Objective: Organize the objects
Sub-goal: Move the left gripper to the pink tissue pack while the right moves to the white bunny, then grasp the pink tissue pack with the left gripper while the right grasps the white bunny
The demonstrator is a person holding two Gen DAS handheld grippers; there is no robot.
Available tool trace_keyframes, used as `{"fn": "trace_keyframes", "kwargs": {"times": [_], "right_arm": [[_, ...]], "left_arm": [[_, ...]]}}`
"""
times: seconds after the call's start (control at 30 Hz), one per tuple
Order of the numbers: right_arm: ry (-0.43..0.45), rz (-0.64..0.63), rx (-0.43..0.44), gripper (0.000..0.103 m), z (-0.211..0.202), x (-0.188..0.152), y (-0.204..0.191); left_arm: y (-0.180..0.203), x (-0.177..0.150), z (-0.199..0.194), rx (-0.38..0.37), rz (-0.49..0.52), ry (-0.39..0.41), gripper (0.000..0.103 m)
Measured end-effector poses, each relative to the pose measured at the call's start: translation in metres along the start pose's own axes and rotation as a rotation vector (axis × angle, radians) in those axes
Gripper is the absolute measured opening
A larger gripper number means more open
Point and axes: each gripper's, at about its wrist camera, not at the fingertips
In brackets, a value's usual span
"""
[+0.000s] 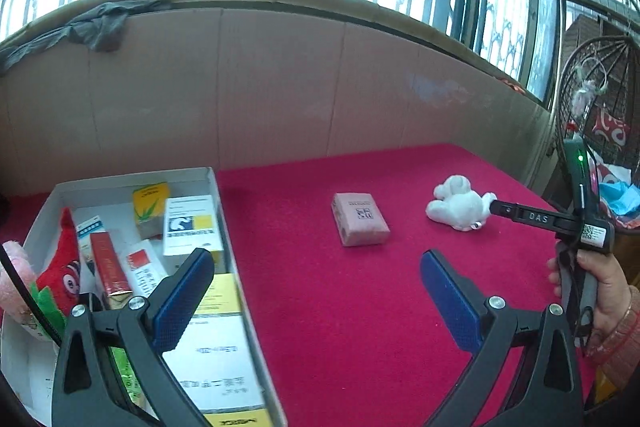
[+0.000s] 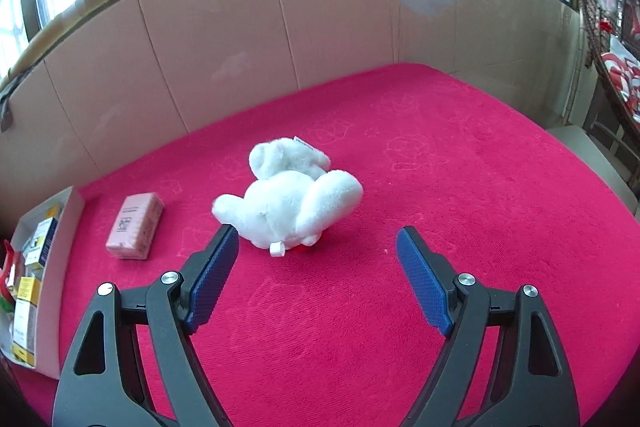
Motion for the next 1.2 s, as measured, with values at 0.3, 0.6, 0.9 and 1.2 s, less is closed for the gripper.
{"fn": "trace_keyframes", "kwargs": {"times": [0.3,0.6,0.9,1.2], "right_arm": [[-0.008,-0.097,0.009,0.083,0.035,0.052,-0.021],[-0.143,-0.115,-0.034,0.083,0.087,0.055,-0.023],[-0.165,-0.110,-0.017,0.086,0.090,0.054,-0.020],[-0.179,-0.130,-0.035,0.090,0.094,0.058,-0.023]], "left_arm": [[0.045,0.048,0.075,0.058,-0.035,-0.156,0.103],[0.062,0.085,0.160,0.154,-0.044,-0.287,0.103],[0.063,0.083,0.201,0.182,-0.062,-0.360,0.103],[0.058,0.081,0.196,0.167,-0.079,-0.363,0.103]]}}
Point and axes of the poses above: each gripper's, at about its wrist camera, not at the fingertips, and z roughly the way its jaws point, y to its right, x to its top, and after that the axes turned 15 degrees about -y, right-handed
